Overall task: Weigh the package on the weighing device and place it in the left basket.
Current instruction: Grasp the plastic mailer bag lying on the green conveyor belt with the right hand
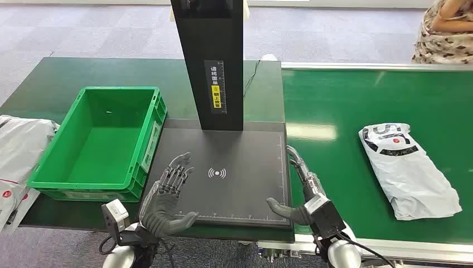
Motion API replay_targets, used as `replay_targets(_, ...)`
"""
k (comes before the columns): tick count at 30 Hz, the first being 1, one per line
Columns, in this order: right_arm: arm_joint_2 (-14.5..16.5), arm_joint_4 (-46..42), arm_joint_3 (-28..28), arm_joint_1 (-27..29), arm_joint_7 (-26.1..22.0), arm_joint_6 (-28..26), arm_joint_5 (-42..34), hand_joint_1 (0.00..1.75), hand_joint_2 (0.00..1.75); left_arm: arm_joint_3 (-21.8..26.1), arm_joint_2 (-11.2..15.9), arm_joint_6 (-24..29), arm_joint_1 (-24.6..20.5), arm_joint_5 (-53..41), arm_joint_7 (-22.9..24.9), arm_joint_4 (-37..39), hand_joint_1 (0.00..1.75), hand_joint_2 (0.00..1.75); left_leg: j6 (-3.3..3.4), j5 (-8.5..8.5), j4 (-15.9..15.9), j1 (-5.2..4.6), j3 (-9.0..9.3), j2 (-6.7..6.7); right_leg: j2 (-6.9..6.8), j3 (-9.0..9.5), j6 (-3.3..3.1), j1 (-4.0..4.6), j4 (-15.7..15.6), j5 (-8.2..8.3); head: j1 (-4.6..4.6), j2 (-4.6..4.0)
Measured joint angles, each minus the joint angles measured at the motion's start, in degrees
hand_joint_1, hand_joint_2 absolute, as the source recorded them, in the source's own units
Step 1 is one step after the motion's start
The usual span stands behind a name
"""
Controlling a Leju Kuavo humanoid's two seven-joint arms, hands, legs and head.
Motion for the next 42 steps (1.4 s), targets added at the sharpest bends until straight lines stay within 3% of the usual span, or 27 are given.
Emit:
replay_targets(6, -0.3, 0.0, -0.4, -0.7, 0.4, -0.4, 1.0, 0.0, 1.75, 0.0, 0.0, -0.2, -0.1, 0.0, 0.0, 0.0, 0.0, 1.75, 0.0, 0.0, 0.0, 0.0, 0.0, 0.0, 0.0, 0.0, 0.0, -0.01, 0.0, 0.0, 0.0, -0.01)
replay_targets(11, -5.5, 7.7, -4.4, -13.7, 6.1, -7.6, 15.6, 0.0, 1.75, 0.0, 0.2, -0.1, -1.0, 0.5, -1.2, 1.0, 0.0, 1.75, 0.01, 0.03, 0.0, -0.01, 0.01, 0.01, 0.02, 0.03, 0.02, -0.01, 0.0, 0.08, 0.01, -0.01)
replay_targets(17, -10.7, 22.1, -6.3, -26.9, 7.8, -14.2, 20.5, 0.0, 1.75, 0.2, 0.2, 0.2, -1.2, 0.7, -1.3, 1.1, 0.0, 1.75, 0.05, 0.07, 0.1, -0.01, 0.01, -0.03, -0.01, 0.03, 0.06, -0.02, 0.0, 0.12, 0.0, -0.01)
replay_targets(22, -14.2, 33.7, -7.9, -33.9, 10.6, -19.8, 24.1, 0.0, 1.75, 0.9, 0.1, 0.1, -1.2, 0.7, -1.3, 1.1, 0.0, 1.75, 0.06, 0.06, 0.1, -0.01, -0.02, -0.07, -0.05, 0.02, 0.07, -0.02, 0.0, 0.12, 0.0, -0.01)
replay_targets(27, -16.5, 43.1, -8.6, -38.1, 17.3, -22.7, 29.1, 0.0, 1.75, 1.3, 0.0, 0.2, -1.2, 0.7, -1.3, 1.1, 0.0, 1.75, 0.07, 0.05, 0.1, -0.01, -0.02, -0.07, -0.04, 0.01, 0.07, -0.02, 0.0, 0.11, 0.0, -0.01)
replay_targets(32, -18.0, 50.4, -8.8, -40.3, 24.9, -21.5, 32.6, 0.0, 1.75, 1.5, 0.1, 0.5, -1.4, 0.8, -1.1, 1.4, 0.0, 1.75, 0.07, 0.05, 0.1, -0.01, -0.01, -0.06, -0.04, 0.01, 0.07, -0.01, 0.0, 0.11, 0.0, -0.01)
replay_targets(42, -19.5, 59.5, -9.6, -41.7, 40.7, -12.4, 37.6, 0.0, 1.75, 1.6, 0.1, 1.3, -3.4, 1.3, 0.1, 2.4, 0.0, 1.75, 0.07, 0.05, 0.1, -0.01, -0.01, -0.07, -0.05, 0.01, 0.07, -0.02, 0.0, 0.11, 0.0, -0.01)
